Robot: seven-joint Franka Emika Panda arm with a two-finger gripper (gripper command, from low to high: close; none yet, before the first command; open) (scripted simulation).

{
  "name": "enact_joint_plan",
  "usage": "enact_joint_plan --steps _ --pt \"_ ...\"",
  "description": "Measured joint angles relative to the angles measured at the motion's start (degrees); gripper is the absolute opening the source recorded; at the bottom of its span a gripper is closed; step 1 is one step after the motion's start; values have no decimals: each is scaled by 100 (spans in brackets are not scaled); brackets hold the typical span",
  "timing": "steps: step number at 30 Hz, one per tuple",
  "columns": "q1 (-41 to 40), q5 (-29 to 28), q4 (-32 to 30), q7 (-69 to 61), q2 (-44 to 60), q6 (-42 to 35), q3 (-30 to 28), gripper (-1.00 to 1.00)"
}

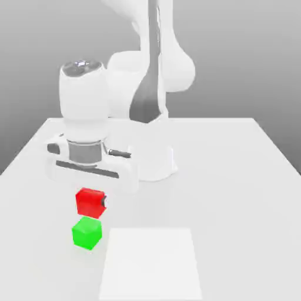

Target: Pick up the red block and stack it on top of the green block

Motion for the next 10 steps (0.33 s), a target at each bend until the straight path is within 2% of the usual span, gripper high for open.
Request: enact_joint_plan --steps 7,8,10 --pt "58 572 17 -447 1170 1133 -27 -100" --pt "42 635 20 -492 1287 1246 -2 100" --pt "42 635 20 -492 1287 1246 -2 100"
